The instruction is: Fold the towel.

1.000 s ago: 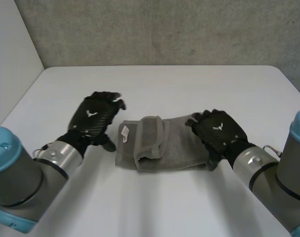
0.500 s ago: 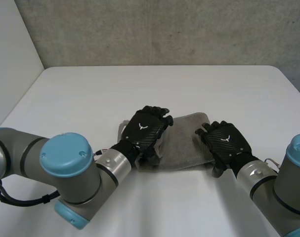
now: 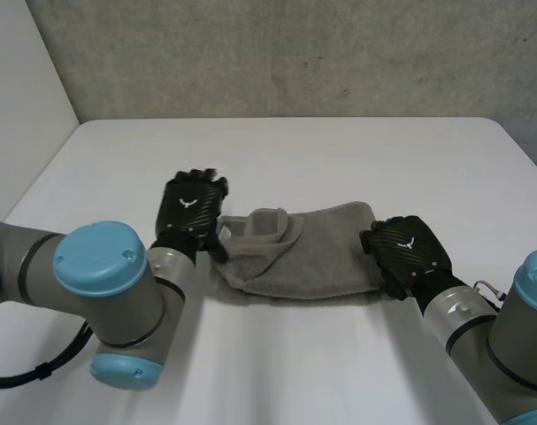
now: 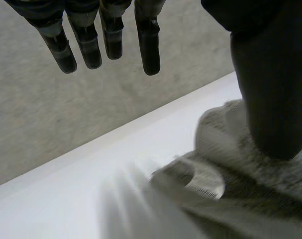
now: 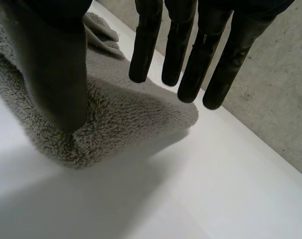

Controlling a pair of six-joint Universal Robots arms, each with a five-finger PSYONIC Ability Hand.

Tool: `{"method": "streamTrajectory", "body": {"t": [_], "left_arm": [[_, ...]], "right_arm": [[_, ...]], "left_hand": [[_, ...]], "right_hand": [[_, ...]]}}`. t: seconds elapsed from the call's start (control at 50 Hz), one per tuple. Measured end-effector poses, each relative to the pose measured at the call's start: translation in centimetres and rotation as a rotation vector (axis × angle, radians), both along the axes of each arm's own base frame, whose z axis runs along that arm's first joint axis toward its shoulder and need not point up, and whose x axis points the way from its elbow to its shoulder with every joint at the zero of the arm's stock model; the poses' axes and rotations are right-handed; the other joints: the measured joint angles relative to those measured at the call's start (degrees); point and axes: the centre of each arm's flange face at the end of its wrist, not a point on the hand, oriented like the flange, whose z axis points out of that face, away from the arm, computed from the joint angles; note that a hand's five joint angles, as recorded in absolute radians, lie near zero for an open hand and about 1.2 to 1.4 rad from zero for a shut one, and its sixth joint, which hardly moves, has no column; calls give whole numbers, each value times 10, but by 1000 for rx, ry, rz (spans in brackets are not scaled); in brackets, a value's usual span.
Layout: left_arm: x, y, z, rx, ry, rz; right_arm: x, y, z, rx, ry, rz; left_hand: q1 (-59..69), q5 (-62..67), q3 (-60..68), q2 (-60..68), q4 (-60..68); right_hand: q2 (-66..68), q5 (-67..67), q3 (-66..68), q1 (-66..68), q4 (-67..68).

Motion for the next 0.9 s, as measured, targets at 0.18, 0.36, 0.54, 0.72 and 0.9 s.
{"method": "streamTrajectory", "body": {"t": [0.18, 0.36, 0.54, 0.72, 0.9], "left_arm": [[13, 1, -5, 26, -19, 45], [12, 5, -7, 36, -18, 27], [6, 21, 13, -1, 18, -66], [-13, 49, 20, -9, 31, -263], [-34, 44, -7, 26, 1, -325]], "right_arm": [[1, -1, -12, 29, 7, 7], [1, -2, -20, 55, 16, 7], [0, -1, -18, 57, 18, 2], [0, 0, -18, 57, 23, 3], [0, -1, -19, 55, 26, 2]], "left_hand": [[0, 0, 0, 0, 0], [0, 0, 0, 0, 0], [0, 0, 0, 0, 0], [0, 0, 0, 0, 0], [0, 0, 0, 0, 0]], "right_hand": [[47, 44, 49, 48, 50], [47, 44, 49, 48, 50], [46, 44, 49, 48, 50], [45, 44, 49, 47, 49], [45, 44, 48, 46, 48]]}}
